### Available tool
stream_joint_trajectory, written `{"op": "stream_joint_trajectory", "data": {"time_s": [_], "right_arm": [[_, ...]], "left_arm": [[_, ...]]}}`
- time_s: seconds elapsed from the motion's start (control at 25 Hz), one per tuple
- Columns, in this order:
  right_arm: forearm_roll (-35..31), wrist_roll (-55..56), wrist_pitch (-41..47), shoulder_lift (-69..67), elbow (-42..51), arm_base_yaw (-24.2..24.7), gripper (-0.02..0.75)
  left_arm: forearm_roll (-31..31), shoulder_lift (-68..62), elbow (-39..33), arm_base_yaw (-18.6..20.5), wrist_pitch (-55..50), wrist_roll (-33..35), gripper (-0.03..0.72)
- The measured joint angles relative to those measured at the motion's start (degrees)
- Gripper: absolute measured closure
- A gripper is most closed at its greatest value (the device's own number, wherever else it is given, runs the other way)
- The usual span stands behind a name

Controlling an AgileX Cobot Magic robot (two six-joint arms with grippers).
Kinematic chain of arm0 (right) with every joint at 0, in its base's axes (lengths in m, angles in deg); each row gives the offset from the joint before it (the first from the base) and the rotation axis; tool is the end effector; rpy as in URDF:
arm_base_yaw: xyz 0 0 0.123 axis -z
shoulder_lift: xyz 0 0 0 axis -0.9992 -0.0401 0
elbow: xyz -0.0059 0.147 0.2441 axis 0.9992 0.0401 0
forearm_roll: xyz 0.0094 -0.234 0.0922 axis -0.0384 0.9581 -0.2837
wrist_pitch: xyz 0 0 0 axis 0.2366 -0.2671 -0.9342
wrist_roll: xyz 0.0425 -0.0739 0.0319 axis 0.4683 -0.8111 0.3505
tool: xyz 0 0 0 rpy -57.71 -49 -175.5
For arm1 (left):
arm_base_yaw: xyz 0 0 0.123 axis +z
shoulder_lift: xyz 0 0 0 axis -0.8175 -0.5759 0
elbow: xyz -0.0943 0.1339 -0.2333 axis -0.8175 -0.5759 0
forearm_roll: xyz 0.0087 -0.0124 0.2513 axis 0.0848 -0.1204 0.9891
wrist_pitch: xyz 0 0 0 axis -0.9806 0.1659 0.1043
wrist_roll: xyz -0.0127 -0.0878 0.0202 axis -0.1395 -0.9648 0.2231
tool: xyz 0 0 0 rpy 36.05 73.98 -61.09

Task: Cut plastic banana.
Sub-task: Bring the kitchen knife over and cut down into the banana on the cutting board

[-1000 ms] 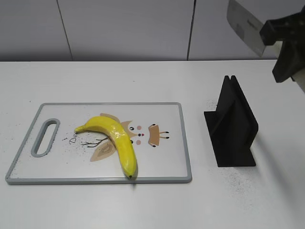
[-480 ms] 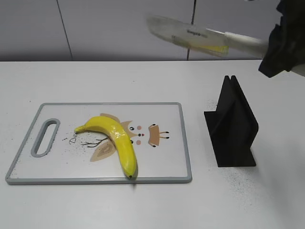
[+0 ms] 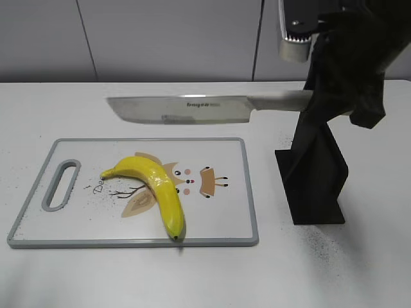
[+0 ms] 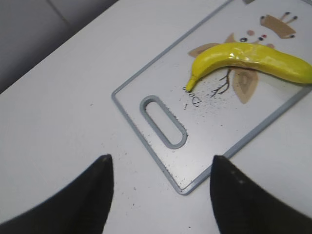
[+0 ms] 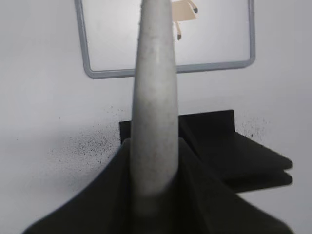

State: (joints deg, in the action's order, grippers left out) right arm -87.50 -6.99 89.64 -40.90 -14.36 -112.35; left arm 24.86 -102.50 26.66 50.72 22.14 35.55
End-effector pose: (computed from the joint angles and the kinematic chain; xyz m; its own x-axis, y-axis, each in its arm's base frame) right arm 0.2899 0.1494 0.2959 -0.0403 -0.9582 -0.2833 -0.9794 0.0940 -0.1786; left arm 0.1189 -0.0323 0.3220 -0.3606 0.6175 -0.6991 0.6121 0.7222 0.3222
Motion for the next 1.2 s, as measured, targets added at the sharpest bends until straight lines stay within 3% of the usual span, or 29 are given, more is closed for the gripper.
{"op": "stream_joint_trajectory", "data": {"time_s": [0.12,0.28,0.52,0.84,0.92,1.04,1.12,1.2], "right_arm": [[-1.2,-6.4,-0.5,-2.5,-0.1,0.0,0.575],[-1.9,-10.3,-0.6,-6.2,-1.5,0.0,0.575],[-7.1,-14.3,0.2,-11.1,-8.1,0.0,0.575],[-8.1,-16.3,1.8,-12.8,-13.3,0.0,0.575],[-8.1,-16.5,1.8,-12.8,-13.3,0.0,0.575],[-8.7,-16.5,1.5,-13.0,-13.3,0.0,0.575],[-9.2,-16.4,0.8,-13.0,-13.3,0.0,0.575],[-10.4,-16.4,0.2,-13.0,-13.3,0.0,0.575]], "left_arm": [[-6.4,-9.2,5.4,-0.7,-2.8,11.9,0.103],[-11.7,-20.4,12.4,-5.4,-4.5,23.1,0.103],[-10.2,-35.2,21.1,-13.8,-5.5,26.1,0.103],[-8.9,-46.4,28.2,-15.0,-5.4,26.2,0.127],[-8.9,-47.5,28.6,-15.0,-5.5,26.2,0.207],[-8.7,-48.0,28.6,-15.0,-5.8,26.2,0.470],[-8.4,-48.2,28.6,-15.0,-6.1,26.2,0.607],[-8.3,-48.3,28.6,-15.0,-6.4,26.2,0.663]]}}
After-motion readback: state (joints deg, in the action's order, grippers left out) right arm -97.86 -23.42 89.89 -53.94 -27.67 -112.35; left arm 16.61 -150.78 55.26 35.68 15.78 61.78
